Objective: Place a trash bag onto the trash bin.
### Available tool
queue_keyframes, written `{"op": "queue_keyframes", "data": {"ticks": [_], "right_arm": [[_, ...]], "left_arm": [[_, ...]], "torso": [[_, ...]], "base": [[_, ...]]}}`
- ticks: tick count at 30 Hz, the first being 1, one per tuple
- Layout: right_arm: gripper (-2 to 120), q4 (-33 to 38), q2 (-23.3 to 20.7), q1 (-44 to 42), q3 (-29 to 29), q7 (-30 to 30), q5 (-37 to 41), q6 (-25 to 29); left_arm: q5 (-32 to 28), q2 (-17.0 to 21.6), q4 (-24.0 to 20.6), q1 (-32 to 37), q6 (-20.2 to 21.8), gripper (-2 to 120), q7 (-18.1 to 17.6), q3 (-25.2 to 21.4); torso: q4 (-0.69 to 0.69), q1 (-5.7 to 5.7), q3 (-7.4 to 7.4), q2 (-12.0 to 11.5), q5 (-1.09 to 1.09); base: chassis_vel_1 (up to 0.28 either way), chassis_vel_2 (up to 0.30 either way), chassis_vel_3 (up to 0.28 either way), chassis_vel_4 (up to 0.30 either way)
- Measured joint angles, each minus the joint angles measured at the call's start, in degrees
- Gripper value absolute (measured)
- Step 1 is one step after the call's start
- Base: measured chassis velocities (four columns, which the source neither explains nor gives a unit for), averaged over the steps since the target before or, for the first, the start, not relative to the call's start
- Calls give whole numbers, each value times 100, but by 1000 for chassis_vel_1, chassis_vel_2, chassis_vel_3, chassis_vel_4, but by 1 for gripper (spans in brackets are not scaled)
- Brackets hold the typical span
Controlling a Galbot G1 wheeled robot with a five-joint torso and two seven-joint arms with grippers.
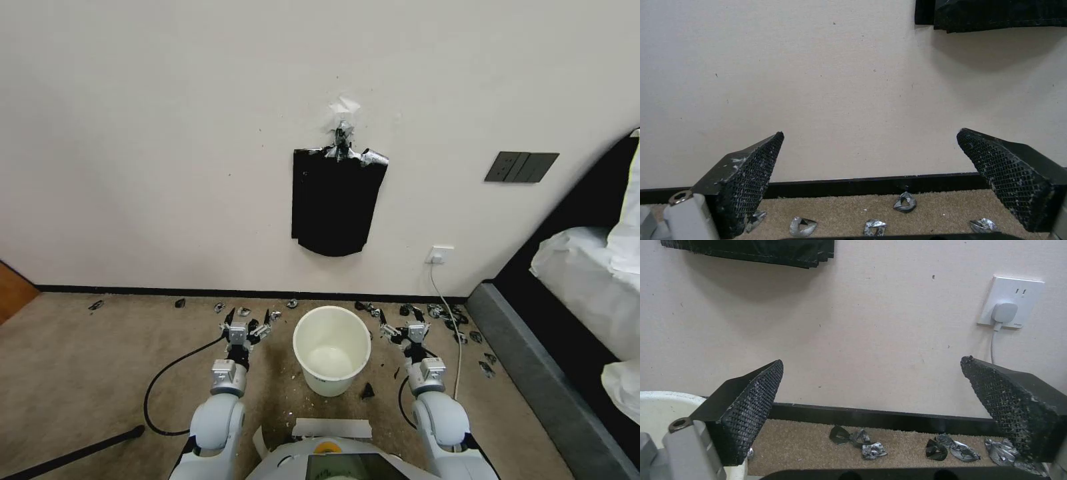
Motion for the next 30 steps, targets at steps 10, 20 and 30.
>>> {"op": "queue_keyframes", "data": {"ticks": [10,20,30], "right_arm": [[100,0,0,0,0,0,0,0],[100,538,-88,-1097,-158,794,-273,1052],[100,399,-124,-1103,-353,842,-70,1253]], "left_arm": [[0,0,0,0,0,100,0,0],[-384,333,-6,257,-954,100,-498,64],[-588,744,32,692,-1763,100,-371,397]], "torso": [[0,0,0,0,0],[-5,0,0,0,-5],[-1,0,0,0,-1]], "base": [[0,0,0,0],[0,0,0,0],[0,0,0,0]]}}
